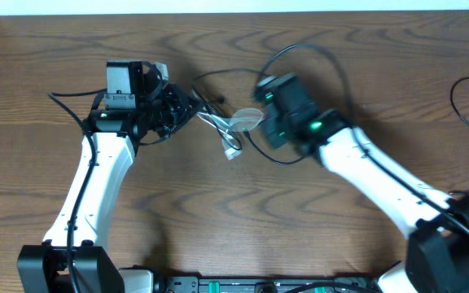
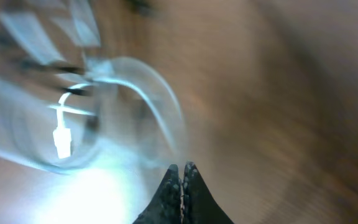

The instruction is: Untangle cables

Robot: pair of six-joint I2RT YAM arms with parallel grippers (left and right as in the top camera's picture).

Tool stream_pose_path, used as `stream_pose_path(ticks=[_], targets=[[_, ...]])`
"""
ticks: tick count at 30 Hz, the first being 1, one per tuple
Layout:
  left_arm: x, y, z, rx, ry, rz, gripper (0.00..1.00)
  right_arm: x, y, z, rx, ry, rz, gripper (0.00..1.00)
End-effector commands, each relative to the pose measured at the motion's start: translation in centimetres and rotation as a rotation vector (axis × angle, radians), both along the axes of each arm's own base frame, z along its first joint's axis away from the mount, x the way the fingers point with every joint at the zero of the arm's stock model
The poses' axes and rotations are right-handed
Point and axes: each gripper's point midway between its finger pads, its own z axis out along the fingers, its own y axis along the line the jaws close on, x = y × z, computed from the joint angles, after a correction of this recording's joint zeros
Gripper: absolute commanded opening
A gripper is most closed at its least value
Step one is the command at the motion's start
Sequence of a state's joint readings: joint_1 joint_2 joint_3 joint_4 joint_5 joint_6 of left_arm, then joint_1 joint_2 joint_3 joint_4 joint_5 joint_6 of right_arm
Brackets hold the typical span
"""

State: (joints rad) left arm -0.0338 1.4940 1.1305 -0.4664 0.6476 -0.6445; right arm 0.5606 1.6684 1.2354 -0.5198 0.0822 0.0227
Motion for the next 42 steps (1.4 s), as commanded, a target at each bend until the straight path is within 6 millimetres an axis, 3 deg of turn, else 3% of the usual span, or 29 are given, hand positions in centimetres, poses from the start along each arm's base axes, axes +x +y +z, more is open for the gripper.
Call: stream_pose_path(ticks=[1, 4, 8, 9, 12, 14, 16, 21, 25, 28, 31, 37, 42], targets=[[1.2, 2.7, -0.1, 0.178, -0.065, 0.046, 0.34, 2.9, -7.3, 4.9, -0.044, -0.153, -0.278, 0.01], [1.2, 2.8, -0.2, 0.196, -0.074, 0.03, 0.5, 3.3, -11.0, 6.4, -0.044, -0.177, -0.368, 0.01], [1.1, 3.2, -0.5, 0.219, -0.066, 0.045, 0.52, 3.5, -15.3, 8.1, 0.009, -0.187, -0.484, 0.01], [1.1, 3.2, -0.5, 0.219, -0.066, 0.045, 0.51, 3.4, -14.4, 8.2, 0.076, -0.162, -0.439, 0.01], [0.9, 3.4, -0.7, 0.227, -0.052, 0.05, 0.51, 1.9, -8.5, 8.6, 0.326, -0.05, -0.142, 0.02], [0.7, 4.3, -1.3, 0.276, -0.027, 0.079, 0.51, 0.2, -4.8, 8.8, 0.47, 0.036, 0.028, 0.14], [0.3, 5.9, -2.4, 0.37, 0.001, 0.107, 0.51, -1.1, -2.5, 8.1, 0.54, 0.12, 0.106, 0.29], [-1.2, 6.9, -5.0, 0.485, 0.034, 0.023, 0.51, -2.1, 0.4, 3.7, 0.532, 0.287, 0.105, 0.37], [-2.9, 6.9, -7.3, 0.501, 0.103, -0.02, 0.39, -3.1, 3.5, -0.3, 0.558, 0.422, 0.151, 0.46], [-4.1, 6.9, -8.7, 0.501, 0.147, -0.032, 0.32, -3.7, 5.9, -2.0, 0.617, 0.488, 0.225, 0.56], [-5.1, 7.0, -9.9, 0.504, 0.179, -0.043, 0.32, -3.8, 7.3, -3.8, 0.63, 0.519, 0.246, 0.6], [-6.8, 6.9, -12.2, 0.496, 0.22, -0.059, 0.32, -2.1, 8.3, -6.2, 0.627, 0.481, 0.232, 0.59], [-6.9, 5.9, -13.0, 0.448, 0.19, -0.092, 0.32, -0.8, 8.7, -6.5, 0.629, 0.421, 0.234, 0.57]])
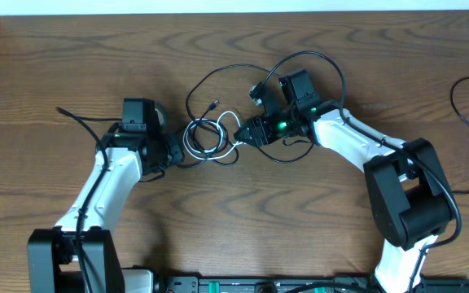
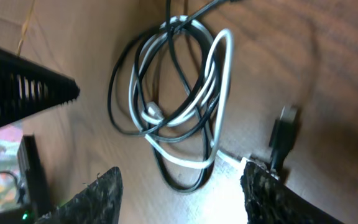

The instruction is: Untangle cables

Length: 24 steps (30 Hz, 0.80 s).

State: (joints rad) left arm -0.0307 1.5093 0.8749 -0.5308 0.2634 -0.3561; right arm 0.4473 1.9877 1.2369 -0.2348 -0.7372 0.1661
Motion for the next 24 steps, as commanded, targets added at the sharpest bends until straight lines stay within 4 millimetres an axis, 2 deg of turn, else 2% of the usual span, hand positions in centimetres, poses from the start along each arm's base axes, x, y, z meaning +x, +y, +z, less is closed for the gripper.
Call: stream_pose_path(ticks=[1, 7, 18, 24], targets=[[-0.1, -0.6, -0.7, -0.032, -0.011, -0.039, 0.32, 0.7, 0.6, 0.1, 0.013, -0.018, -0.009, 0.57], [0.5, -0.7, -1.2, -0.029, -0.062, -0.047, 0.32, 1.2, 1.2, 0.0, -0.01, -0.074, -0.02, 0.56], [2.7, -0.8, -0.3, -0.03, -0.161, -0.05, 0.32, 1.2, 2.6, -1.7, -0.074, -0.111, -0.041, 0.56], [2.5, -0.8, -1.8, -0.03, -0.119, -0.049, 0.3, 2.4, 2.4, -2.1, -0.084, -0.108, -0.111, 0.48]])
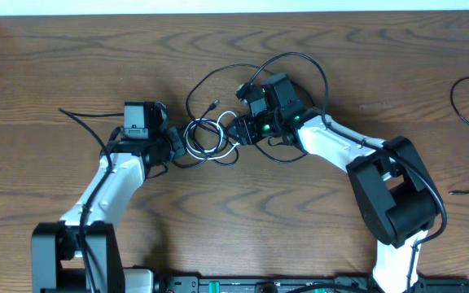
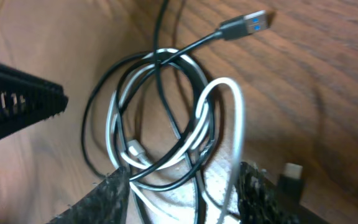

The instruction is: Untangle cables

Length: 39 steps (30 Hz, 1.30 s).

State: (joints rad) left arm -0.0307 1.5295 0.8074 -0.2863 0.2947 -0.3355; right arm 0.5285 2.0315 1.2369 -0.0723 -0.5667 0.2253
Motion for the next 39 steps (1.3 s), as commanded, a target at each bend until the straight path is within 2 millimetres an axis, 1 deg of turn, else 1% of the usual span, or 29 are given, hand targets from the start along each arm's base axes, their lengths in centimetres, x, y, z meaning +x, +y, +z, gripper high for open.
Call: stream_pose_path(ticks=[1, 6, 12, 13, 16, 19, 21, 22, 23, 24, 26, 27, 30, 31, 33, 34, 36, 39], targets=[[-0.6, -0.2, -1.8, -0.002, 0.054, -0.019, 0.28, 0.9, -0.3, -0.8, -0.029, 0.015, -0.066, 0.47], [-0.9, -0.3, -3.8, -0.007, 0.108, -0.023, 0.27, 1.4, -0.8, -1.1, -0.051, 0.018, -0.115, 0.38], [-0.8, -0.9, -5.0, -0.041, 0.124, -0.037, 0.26, 1.5, -0.9, -1.1, -0.046, 0.044, -0.148, 0.1], [-0.8, -0.9, -5.1, -0.041, 0.129, -0.037, 0.26, 1.5, -0.9, -1.1, -0.045, 0.048, -0.149, 0.01], [-1.2, -0.8, -6.1, -0.037, 0.161, -0.035, 0.26, 1.5, -1.0, -1.1, -0.039, 0.068, -0.163, 0.01], [-1.9, -0.8, -7.2, -0.036, 0.204, -0.033, 0.22, 2.0, -2.1, -0.5, -0.041, 0.072, -0.19, 0.01], [-2.4, -0.7, -7.9, -0.034, 0.232, -0.032, 0.19, 2.9, -4.2, 0.3, -0.078, 0.061, -0.253, 0.01], [-2.6, -0.6, -8.2, -0.026, 0.244, -0.029, 0.19, 3.5, -5.6, 0.7, -0.112, 0.049, -0.3, 0.01], [-2.8, -0.2, -8.5, -0.006, 0.257, -0.022, 0.15, 4.1, -7.5, 1.3, -0.154, 0.036, -0.358, 0.01], [-2.9, 0.1, -8.7, 0.01, 0.265, -0.016, 0.14, 4.6, -9.1, 1.9, -0.187, 0.024, -0.405, 0.01], [-3.2, 0.7, -9.0, 0.045, 0.278, -0.004, 0.14, 5.4, -13.2, 3.5, -0.275, -0.011, -0.518, 0.01], [-3.3, 1.0, -9.1, 0.061, 0.281, 0.001, 0.14, 5.7, -15.8, 4.6, -0.328, -0.029, -0.591, 0.01], [-3.3, 1.2, -9.1, 0.077, 0.282, 0.007, 0.14, 5.8, -21.1, 7.5, -0.398, -0.072, -0.729, 0.01], [-3.3, 1.3, -9.1, 0.081, 0.282, 0.009, 0.14, 5.7, -23.1, 9.0, -0.413, -0.096, -0.752, 0.01], [-3.3, 1.3, -9.1, 0.082, 0.282, 0.009, 0.14, 5.3, -25.2, 10.5, -0.42, -0.108, -0.786, 0.01], [-3.3, 1.3, -9.1, 0.082, 0.282, 0.009, 0.14, 4.9, -26.7, 11.4, -0.423, -0.111, -0.816, 0.01], [-3.3, 1.4, -9.1, 0.083, 0.282, 0.009, 0.14, 4.4, -28.7, 12.3, -0.452, -0.121, -0.862, 0.01], [-3.4, 1.6, -9.2, 0.095, 0.285, 0.013, 0.14, 4.0, -31.8, 13.4, -0.54, -0.159, -0.949, 0.01]])
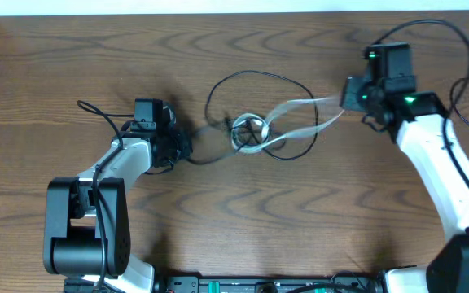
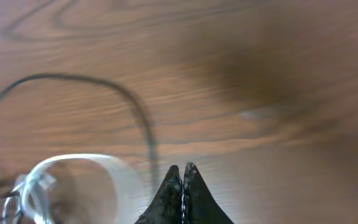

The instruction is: Untangle cables

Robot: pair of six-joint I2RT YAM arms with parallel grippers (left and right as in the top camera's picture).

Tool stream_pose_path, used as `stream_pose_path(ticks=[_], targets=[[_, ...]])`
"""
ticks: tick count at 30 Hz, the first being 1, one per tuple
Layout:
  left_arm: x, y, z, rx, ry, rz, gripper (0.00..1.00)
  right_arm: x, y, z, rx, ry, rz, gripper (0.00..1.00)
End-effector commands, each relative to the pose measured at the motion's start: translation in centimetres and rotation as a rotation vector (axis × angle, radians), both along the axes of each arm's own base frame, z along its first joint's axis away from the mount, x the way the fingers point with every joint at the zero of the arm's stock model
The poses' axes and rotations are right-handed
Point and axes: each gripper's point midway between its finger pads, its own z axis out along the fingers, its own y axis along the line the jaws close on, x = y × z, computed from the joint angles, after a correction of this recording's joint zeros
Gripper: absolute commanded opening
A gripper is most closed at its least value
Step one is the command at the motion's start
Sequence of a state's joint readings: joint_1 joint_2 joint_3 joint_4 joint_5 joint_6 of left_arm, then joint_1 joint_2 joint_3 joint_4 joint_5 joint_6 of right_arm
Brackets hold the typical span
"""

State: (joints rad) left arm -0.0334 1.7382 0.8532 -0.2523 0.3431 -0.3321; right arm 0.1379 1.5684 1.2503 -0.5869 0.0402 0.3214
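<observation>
The tangle of black and white cable lies at mid-table, pulled into a small knot. From it a white cable stretches, blurred, to my right gripper, which is shut on it at the far right. In the right wrist view the gripper shows closed fingers, the white cable looping away to the left and a black cable arching behind. A black loop rings the knot. My left gripper sits left of the knot, and a black strand runs from its tip.
Another black cable curls along the right edge of the wooden table. A thin black lead trails behind the left arm. The table's far edge runs along the top.
My right gripper was open over the coil at mid-table. Now it is shut and far to the right, with the white cable stretched behind it. The coil has shifted right and tightened.
At first my right gripper was shut beside the bundle, with the left arm close by. Then it stood open over the coil lying flat, then lower over it. Now it is shut on the white cable and far right, the left gripper still at the left.
</observation>
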Motion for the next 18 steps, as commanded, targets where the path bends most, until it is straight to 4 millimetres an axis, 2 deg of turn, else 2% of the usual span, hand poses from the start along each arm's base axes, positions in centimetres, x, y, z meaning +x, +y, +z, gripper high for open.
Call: stream_pose_path(ticks=[1, 5, 7, 8, 10, 12, 13, 16, 18], targets=[[-3.7, 2.7, -4.4, 0.15, 0.157, 0.03, 0.14, -0.2, -5.3, 2.4, -0.189, -0.053, -0.136, 0.01], [-4.3, 3.6, -4.6, 0.201, 0.179, 0.041, 0.14, -1.3, -10.5, 4.8, -0.345, -0.084, -0.312, 0.01], [-4.5, 3.7, -4.6, 0.209, 0.187, 0.042, 0.14, -1.4, -11.2, 5.4, -0.337, -0.093, -0.327, 0.01], [-4.5, 3.7, -4.6, 0.207, 0.189, 0.048, 0.14, -1.1, -10.5, 5.2, -0.301, -0.089, -0.278, 0.01], [-4.5, 3.7, -4.6, 0.204, 0.192, 0.062, 0.14, -0.4, -6.4, 4.4, -0.148, -0.08, -0.069, 0.04], [-4.5, 3.7, -4.6, 0.202, 0.193, 0.068, 0.14, -0.7, -1.2, 3.9, 0.038, -0.068, 0.182, 0.26], [-4.5, 3.7, -4.6, 0.202, 0.193, 0.067, 0.14, -1.3, 1.8, 3.8, 0.15, -0.066, 0.333, 0.32], [-4.5, 3.7, -4.6, 0.202, 0.193, 0.067, 0.13, -2.9, 6.4, 3.2, 0.338, -0.036, 0.535, 0.46], [-4.5, 3.7, -4.6, 0.202, 0.193, 0.067, 0.14, -3.4, 7.7, 1.3, 0.368, 0.021, 0.561, 0.49]])
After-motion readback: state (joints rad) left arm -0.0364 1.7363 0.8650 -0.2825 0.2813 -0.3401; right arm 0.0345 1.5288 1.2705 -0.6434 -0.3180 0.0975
